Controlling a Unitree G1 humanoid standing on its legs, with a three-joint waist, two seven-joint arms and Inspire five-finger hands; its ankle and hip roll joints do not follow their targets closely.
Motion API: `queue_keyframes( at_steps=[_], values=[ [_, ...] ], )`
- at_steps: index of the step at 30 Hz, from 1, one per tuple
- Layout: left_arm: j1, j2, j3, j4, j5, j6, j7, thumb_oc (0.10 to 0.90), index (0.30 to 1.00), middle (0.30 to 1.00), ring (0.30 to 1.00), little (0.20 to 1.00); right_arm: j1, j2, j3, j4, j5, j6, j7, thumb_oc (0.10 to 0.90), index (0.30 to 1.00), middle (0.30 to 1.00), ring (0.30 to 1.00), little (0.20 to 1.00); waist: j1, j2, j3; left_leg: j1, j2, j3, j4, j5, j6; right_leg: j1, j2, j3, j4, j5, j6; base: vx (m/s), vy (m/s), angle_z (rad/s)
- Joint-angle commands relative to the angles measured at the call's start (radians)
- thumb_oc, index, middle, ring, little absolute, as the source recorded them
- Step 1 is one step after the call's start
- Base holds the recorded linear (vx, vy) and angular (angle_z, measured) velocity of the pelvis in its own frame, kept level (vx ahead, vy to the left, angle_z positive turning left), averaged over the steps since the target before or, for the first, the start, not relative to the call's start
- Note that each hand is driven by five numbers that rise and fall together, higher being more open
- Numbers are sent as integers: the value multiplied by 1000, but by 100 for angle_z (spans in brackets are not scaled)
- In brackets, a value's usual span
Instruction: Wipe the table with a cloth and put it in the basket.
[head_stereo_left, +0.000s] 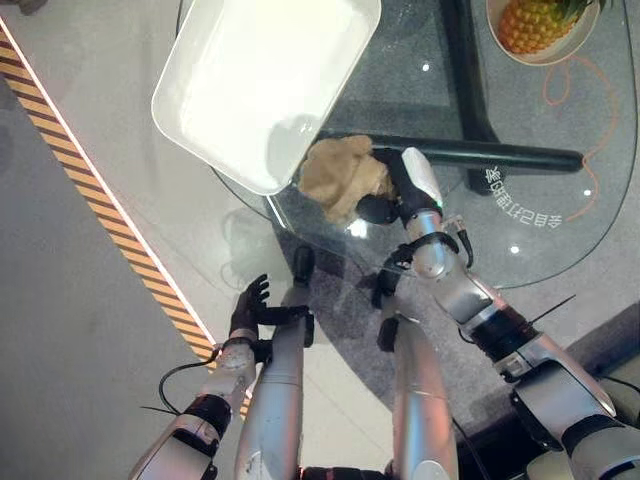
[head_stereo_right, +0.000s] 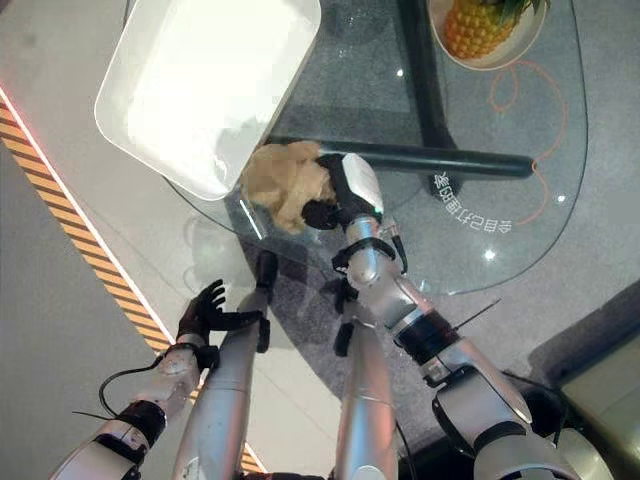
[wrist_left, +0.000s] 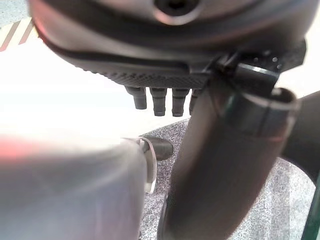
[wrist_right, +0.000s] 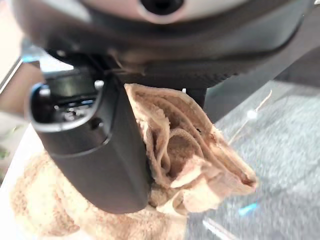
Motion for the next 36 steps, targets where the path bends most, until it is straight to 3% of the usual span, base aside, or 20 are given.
queue_keyframes(
  at_steps=[1,10,14,21,24,26,28,36],
  values=[
    [104,-36,-43,35,25,11,-2,800,900,900,900,900,-33,-7,28,-93,-34,-35,23,100,300,300,300,200,7,46,-17,10,-44,45,23,-72,51,17,27,-52,-32,16,18,0,0,0],
    [103,-33,-35,37,-25,-24,12,800,900,900,900,900,12,-13,38,-18,2,-11,30,100,300,300,300,200,2,43,-17,14,-44,46,14,-64,47,20,29,-53,-45,25,20,0,0,0],
    [108,-32,-8,23,-86,-93,51,800,900,900,900,900,53,-23,33,2,-2,-29,57,100,300,300,300,200,-3,44,-17,17,-43,47,9,-61,45,21,28,-51,-44,24,21,0,0,0],
    [101,-25,85,-81,-78,-278,279,800,900,900,900,900,136,-14,6,-3,32,-55,5,100,300,300,300,200,-6,45,-17,32,-39,43,8,-59,38,28,25,-51,-32,11,17,-8,-32,0],
    [104,-27,89,-94,-68,-284,292,800,900,900,900,900,144,-14,0,-2,34,-61,-4,100,300,300,300,200,-6,45,-17,33,-40,41,9,-60,38,29,25,-51,-30,10,16,-5,-27,1],
    [110,-26,115,-161,-19,-321,336,800,900,900,900,900,198,-25,-39,-13,20,-80,-31,100,300,300,300,200,-13,40,-17,48,-41,41,9,-61,38,42,28,-52,-25,7,13,-22,-49,4],
    [96,-19,124,-192,-25,-334,333,800,900,900,900,900,223,-44,-64,-25,11,-97,-43,100,300,300,300,200,-21,38,-17,27,-41,46,-2,-28,44,23,27,-58,-37,37,5,-83,-15,8],
    [120,-16,158,-293,-65,-388,307,800,900,900,900,900,336,-71,-143,-79,18,-177,-88,100,300,300,300,200,-44,33,-17,61,-36,50,6,-39,49,56,31,-45,-27,26,4,-15,-5,-1]
  ],
)
